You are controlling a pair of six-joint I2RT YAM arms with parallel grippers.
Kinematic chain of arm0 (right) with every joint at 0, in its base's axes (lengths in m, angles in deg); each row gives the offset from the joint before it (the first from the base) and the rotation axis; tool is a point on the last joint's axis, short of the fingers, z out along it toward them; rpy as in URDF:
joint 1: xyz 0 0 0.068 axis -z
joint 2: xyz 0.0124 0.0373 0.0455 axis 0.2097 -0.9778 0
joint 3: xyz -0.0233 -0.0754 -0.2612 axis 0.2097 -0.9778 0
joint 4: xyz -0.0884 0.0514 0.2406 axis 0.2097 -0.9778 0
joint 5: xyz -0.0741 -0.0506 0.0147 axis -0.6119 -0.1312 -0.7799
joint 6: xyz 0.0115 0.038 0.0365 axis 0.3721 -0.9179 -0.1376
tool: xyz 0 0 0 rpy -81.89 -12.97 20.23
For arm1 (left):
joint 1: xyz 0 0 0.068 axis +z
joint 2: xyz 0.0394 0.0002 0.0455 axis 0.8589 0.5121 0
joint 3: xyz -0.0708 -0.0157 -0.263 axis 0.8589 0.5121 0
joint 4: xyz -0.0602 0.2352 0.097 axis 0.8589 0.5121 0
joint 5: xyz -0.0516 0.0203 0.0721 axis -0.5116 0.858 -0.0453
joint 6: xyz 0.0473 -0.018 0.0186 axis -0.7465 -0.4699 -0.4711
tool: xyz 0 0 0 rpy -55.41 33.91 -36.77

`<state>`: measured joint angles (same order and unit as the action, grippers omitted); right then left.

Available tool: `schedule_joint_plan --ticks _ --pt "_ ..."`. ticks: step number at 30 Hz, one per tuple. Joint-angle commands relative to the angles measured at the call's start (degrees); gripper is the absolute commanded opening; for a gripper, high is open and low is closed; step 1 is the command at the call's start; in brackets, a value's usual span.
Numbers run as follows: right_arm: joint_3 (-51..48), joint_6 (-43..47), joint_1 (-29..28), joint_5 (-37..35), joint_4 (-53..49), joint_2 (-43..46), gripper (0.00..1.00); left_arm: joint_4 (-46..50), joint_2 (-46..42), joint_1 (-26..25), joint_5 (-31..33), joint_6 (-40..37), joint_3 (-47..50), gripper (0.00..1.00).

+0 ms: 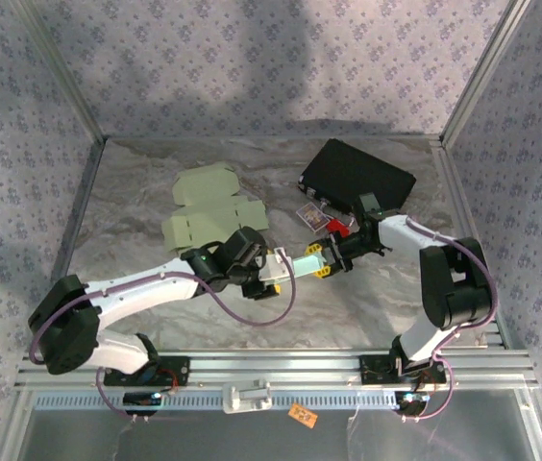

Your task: Fold the paper box

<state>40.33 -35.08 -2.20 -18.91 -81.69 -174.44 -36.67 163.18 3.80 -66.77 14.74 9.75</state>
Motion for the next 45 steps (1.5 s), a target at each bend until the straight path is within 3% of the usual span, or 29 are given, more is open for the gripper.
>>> schedule_joint_plan --ticks 1,8,11,20,24,28,33,36,38,41,45 --pt "-0.13 0.43 0.4 0.49 -2.26 -1.59 0.37 -1.77 1.06 -0.74 -0.44 -0.39 0.37 0.68" --pt "1.36 2.55 -0.5 1.4 -3.8 -3.37 0.37 -1.3 6.68 -1.21 4.35 0.08 -2.4 0.62" --pt "2.07 5.61 -0.42 1.2 -6.35 -4.75 0.38 -0.43 8.19 -1.21 4.89 0.17 -3.56 0.55" --pt "1.58 10.35 1.22 -0.86 -7.47 -6.92 0.59 9.6 8.39 -1.21 0.49 0.11 -8.34 0.33" --pt "3.61 12.86 2.0 -2.53 -9.78 -6.32 0.68 17.17 8.42 -1.21 -1.92 -0.16 -11.53 0.33" --pt "7.38 15.98 2.87 -7.19 -13.82 -2.86 0.71 24.13 7.99 -1.21 -3.31 0.45 -14.14 0.33" --pt "13.63 24.14 3.67 -18.48 -19.71 3.47 0.72 34.21 7.39 -0.99 -3.69 1.92 -15.44 0.35" --pt "14.72 30.29 2.53 -26.76 -17.86 9.18 0.63 38.2 7.93 -0.14 -3.08 3.0 -15.44 0.36" --pt "13.7 36.28 -0.28 -32.84 -15.05 13.58 0.54 39.89 8.49 0.85 -3.09 3.42 -15.27 0.36" --pt "8.95 46.16 -6.2 -39.07 -7.86 20.62 0.51 40.82 8.58 2.1 -3.48 3.22 -15.06 0.37" --pt "4.33 58.24 -13.02 -39.92 -2.92 26.04 0.51 41.6 9.05 3.17 -3.32 2.01 -16.16 0.37"
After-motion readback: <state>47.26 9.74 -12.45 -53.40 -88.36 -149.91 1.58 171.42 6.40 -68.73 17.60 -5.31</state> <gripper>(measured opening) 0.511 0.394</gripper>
